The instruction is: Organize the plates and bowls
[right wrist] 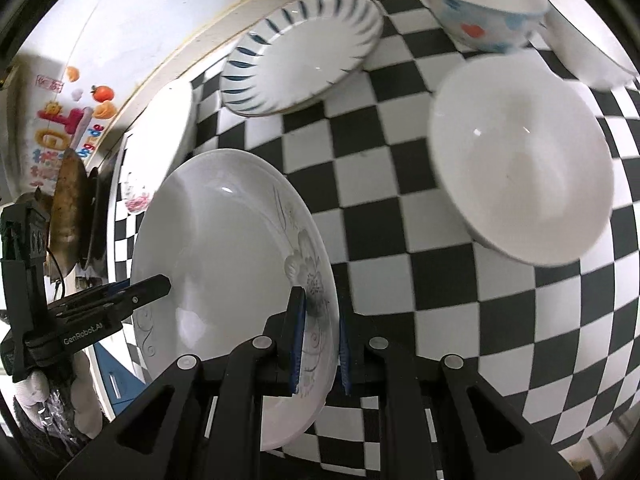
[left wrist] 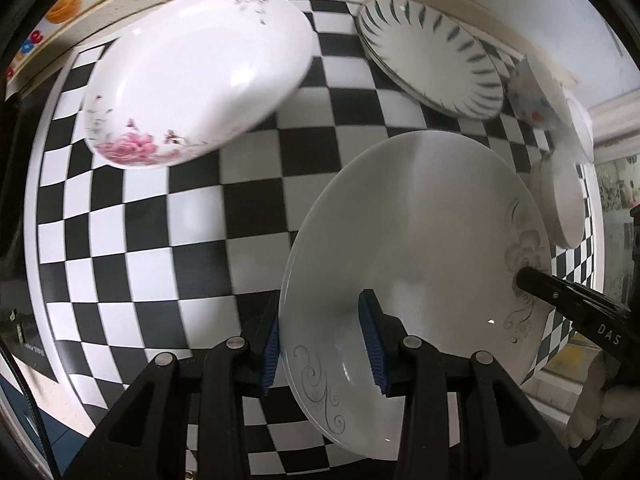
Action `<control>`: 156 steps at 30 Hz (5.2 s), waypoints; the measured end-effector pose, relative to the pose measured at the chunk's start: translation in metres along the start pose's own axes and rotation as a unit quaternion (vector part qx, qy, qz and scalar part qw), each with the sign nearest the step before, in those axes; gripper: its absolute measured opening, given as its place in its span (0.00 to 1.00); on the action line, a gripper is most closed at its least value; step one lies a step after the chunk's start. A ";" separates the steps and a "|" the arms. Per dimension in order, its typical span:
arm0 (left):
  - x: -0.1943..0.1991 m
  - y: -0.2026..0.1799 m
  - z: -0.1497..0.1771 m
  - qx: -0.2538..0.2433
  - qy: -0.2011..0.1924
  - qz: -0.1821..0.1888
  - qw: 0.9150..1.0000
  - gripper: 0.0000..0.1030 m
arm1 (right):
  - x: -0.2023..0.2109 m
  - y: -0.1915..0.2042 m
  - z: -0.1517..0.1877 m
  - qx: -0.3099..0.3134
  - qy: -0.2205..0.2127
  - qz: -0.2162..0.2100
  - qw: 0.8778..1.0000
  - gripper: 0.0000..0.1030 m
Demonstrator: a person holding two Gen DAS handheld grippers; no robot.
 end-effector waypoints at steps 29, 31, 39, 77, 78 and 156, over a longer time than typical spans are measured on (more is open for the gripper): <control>-0.019 -0.021 0.009 -0.005 0.019 -0.025 0.999 0.33 | -0.020 -0.037 0.000 -0.048 0.041 0.007 0.998 0.20; 0.007 -0.004 0.009 0.011 -0.007 -0.025 1.000 0.33 | -0.013 -0.033 0.000 -0.039 0.039 0.016 0.998 0.20; 0.065 0.090 -0.011 0.140 -0.071 -0.005 0.988 0.38 | 0.059 0.041 -0.020 0.041 -0.031 0.036 0.998 0.23; -0.029 0.165 -0.098 0.277 -0.031 -0.004 0.960 0.27 | -0.191 0.172 -0.243 0.192 0.144 -0.023 0.970 0.13; -0.026 0.160 -0.100 0.275 -0.034 -0.004 0.961 0.27 | -0.189 0.173 -0.242 0.192 0.141 -0.023 0.971 0.13; -0.009 -0.050 0.014 -0.030 0.024 -0.053 0.998 0.27 | 0.011 -0.021 0.016 0.030 0.070 0.033 0.997 0.12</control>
Point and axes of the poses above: each gripper's, at about its wrist camera, not at the fingertips, and x roughly against the way its jaws point, y to its left, z to its underside, the point moved 2 cm from there along -x, roughly the way its jaws point, and after that the axes turned 12 degrees about -z, right-handed, at the moved point
